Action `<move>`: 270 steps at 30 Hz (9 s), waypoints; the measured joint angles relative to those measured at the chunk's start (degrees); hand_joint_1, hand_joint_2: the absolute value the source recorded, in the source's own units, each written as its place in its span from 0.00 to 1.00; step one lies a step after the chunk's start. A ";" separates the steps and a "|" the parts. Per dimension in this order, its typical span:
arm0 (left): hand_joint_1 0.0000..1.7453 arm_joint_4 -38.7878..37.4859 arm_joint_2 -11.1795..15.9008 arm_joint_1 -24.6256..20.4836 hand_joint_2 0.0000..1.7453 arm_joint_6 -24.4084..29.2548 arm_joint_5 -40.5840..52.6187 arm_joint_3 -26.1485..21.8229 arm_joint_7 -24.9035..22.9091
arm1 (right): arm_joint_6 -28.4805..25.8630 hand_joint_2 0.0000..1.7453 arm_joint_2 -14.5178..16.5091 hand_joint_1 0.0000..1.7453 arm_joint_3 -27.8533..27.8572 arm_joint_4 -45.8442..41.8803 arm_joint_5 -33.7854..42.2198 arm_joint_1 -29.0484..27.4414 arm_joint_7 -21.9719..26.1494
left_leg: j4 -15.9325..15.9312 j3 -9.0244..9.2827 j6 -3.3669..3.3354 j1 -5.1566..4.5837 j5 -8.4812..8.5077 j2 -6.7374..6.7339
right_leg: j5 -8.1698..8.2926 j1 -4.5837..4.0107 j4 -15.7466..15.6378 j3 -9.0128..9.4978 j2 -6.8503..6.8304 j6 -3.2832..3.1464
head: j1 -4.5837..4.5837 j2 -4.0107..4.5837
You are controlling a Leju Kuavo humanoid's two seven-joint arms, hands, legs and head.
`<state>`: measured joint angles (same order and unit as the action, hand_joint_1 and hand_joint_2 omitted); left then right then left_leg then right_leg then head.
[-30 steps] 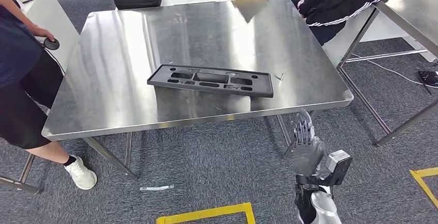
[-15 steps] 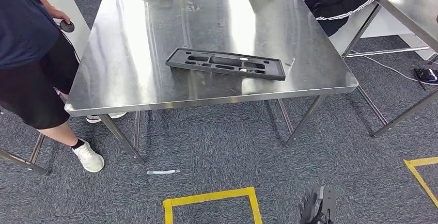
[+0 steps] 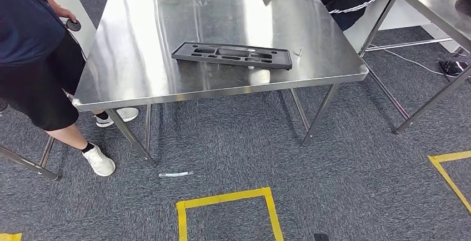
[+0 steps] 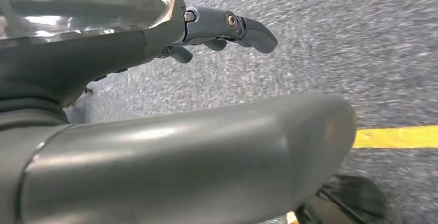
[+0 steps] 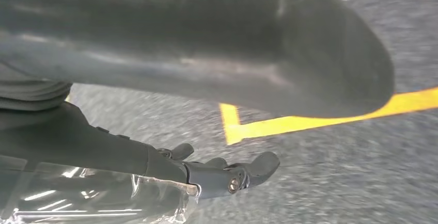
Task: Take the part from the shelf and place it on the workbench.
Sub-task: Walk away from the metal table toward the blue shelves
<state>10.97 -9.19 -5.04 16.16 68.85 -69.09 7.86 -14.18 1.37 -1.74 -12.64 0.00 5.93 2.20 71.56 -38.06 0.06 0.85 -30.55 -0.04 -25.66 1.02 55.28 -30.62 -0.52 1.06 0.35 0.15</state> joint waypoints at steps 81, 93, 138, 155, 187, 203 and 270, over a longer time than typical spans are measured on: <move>0.00 0.05 -1.39 0.25 0.00 -5.55 2.79 2.81 4.83 | -2.59 0.00 -0.35 0.00 -1.34 2.48 1.33 -2.90 -0.25 | -14.49 8.40 -0.80 -0.17 2.07 -6.54 | -1.74 0.54 1.80 -0.36 -3.89 3.52 | -1.55 0.00; 0.00 0.08 -0.72 0.31 0.00 -5.53 1.97 2.86 4.53 | -3.02 0.00 0.25 0.00 -0.58 2.52 1.10 -3.20 -2.57 | -5.88 4.63 -0.88 0.45 -1.06 2.01 | -0.72 -0.03 2.03 -1.25 4.79 0.00 | -0.54 0.00; 0.00 0.09 -1.06 0.04 0.00 -5.47 1.89 1.84 3.92 | -2.64 0.00 -0.24 0.00 -0.73 2.48 -0.17 -2.98 -1.63 | -14.85 8.61 -3.00 -0.27 2.00 -3.11 | -3.85 0.64 12.75 -7.64 0.02 3.64 | -1.01 0.00; 0.00 0.09 -1.24 -0.09 0.00 -6.01 2.31 1.88 3.75 | -2.76 0.00 -0.86 0.00 -0.50 2.47 -0.38 -2.94 -1.06 | -9.27 6.51 -1.02 0.33 -0.11 2.79 | 0.01 0.15 2.46 -2.19 5.32 0.36 | -0.41 0.00; 0.00 0.09 -1.03 0.10 0.00 -6.34 1.94 2.65 1.80 | -3.06 0.00 0.07 0.00 0.45 2.50 -1.54 -3.08 -1.84 | -12.14 7.58 -1.10 0.10 0.85 4.91 | 0.31 -0.10 2.74 -2.59 6.54 0.61 | -0.21 0.00; 0.00 0.09 -0.85 0.01 0.00 -5.74 1.98 2.64 2.50 | -2.58 0.00 -0.18 0.00 0.43 2.52 -1.26 -2.79 -1.78 | -13.80 8.52 -2.00 -1.17 1.15 -5.92 | -1.23 -0.27 2.89 -1.72 -3.42 2.40 | -0.62 0.00; 0.00 0.07 -1.04 -0.06 0.00 -5.20 3.08 2.66 1.95 | -3.56 0.00 -0.25 0.00 -0.43 2.55 -4.12 -3.06 -2.09 | -12.94 6.98 -1.13 0.45 1.69 1.50 | 0.24 0.80 3.30 -3.45 4.12 2.77 | 1.67 0.00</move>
<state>11.04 -10.23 -5.10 10.96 71.93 -66.43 9.81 -17.74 1.11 -2.16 -10.10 -4.12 2.87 0.11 58.62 -31.08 -1.08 1.30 -28.86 1.46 -25.42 1.82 58.58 -34.07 3.60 3.83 2.02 0.15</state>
